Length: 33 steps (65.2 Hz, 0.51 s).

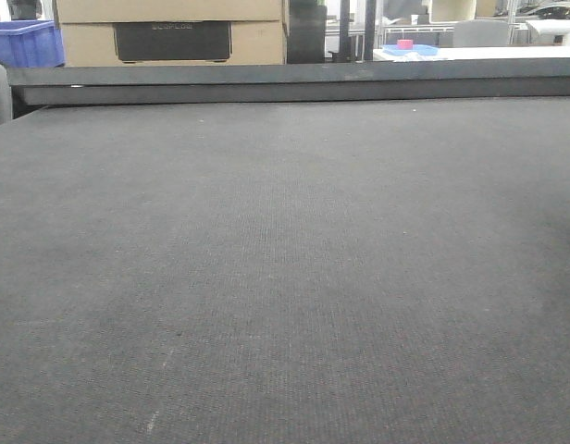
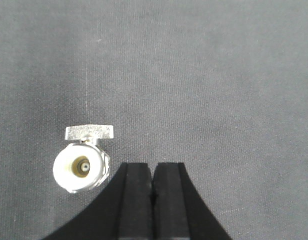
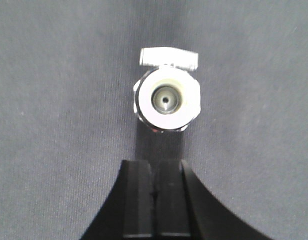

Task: Place valve from conveyor to right shelf box
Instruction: 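Close the right gripper around the nearer silver valve's white end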

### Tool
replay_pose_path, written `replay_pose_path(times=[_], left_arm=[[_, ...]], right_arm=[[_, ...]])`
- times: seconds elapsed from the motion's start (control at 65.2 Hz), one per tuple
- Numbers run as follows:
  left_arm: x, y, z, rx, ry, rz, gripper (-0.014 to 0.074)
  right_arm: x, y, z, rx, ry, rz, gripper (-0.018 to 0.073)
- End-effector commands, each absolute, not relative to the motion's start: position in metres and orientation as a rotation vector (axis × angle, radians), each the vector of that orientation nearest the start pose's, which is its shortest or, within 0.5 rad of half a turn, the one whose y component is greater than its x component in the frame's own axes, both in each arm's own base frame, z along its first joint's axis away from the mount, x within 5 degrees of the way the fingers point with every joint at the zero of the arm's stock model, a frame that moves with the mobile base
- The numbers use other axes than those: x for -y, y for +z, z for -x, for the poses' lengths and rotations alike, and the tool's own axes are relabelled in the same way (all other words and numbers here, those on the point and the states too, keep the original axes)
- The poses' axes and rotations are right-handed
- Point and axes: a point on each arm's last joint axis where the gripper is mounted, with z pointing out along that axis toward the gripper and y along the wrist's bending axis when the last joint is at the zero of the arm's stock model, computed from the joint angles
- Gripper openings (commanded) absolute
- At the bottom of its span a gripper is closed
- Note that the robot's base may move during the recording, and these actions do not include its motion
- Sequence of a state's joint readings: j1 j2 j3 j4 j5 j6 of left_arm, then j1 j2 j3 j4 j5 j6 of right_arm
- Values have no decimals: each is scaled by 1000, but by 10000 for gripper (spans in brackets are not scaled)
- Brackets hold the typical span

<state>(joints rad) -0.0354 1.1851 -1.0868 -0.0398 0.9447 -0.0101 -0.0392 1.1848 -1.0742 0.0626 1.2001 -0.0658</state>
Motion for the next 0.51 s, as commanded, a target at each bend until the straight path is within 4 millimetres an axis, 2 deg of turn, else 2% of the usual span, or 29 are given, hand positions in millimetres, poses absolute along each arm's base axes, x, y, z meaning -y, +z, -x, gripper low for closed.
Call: replay_pose_path(times=[0.0, 0.184, 0.245, 0.337, 0.414, 0.491], left_arm=[[11, 349, -239, -2521, -75, -7, -111], [11, 351, -241, -2518, -76, -8, -111], [11, 351, -241, -2518, -76, -8, -111], [11, 351, -241, -2518, -76, -8, -111], [11, 351, -241, -2518, -76, -8, -111], [11, 351, -241, -2518, -76, -8, -111]], right_arm=[[5, 328, -221, -2776, 46, 18, -168], [6, 326, -229, -2748, 48, -14, -168], [6, 325, -230, -2746, 46, -14, -136], [6, 319, -235, -2770, 48, -14, 36], [6, 315, -239, -2789, 49, -18, 236], [7, 309, -244, -2812, 51, -19, 395]])
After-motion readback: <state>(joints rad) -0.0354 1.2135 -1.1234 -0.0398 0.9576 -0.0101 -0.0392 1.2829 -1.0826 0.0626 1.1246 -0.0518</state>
